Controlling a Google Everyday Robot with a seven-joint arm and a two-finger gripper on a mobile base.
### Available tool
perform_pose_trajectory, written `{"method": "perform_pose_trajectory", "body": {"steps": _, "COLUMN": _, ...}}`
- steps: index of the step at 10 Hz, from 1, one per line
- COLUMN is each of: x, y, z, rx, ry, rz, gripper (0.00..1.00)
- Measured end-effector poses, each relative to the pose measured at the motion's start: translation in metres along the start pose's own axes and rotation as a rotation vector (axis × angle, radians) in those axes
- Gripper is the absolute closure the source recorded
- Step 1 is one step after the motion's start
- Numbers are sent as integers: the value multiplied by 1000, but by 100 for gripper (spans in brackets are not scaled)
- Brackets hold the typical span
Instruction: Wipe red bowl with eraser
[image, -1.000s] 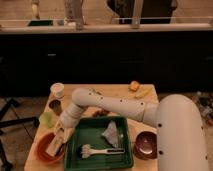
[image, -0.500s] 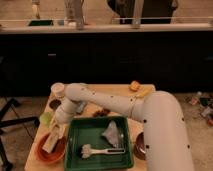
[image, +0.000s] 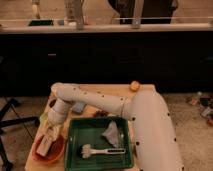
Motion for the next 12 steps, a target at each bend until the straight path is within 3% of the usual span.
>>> {"method": "perform_pose_trajectory", "body": {"steps": 6, "x": 2, "y": 29, "z": -17, "rx": 30, "ry": 18, "rz": 54, "gripper": 100}}
{"method": "perform_pose_trajectory", "body": {"steps": 9, "x": 14, "y": 21, "z": -25, "rx": 34, "ry": 26, "rz": 62, "gripper": 100}}
{"method": "perform_pose_trajectory", "body": {"steps": 12, "x": 25, "y": -5, "z": -22, "rx": 16, "ry": 19, "rz": 41, "gripper": 100}}
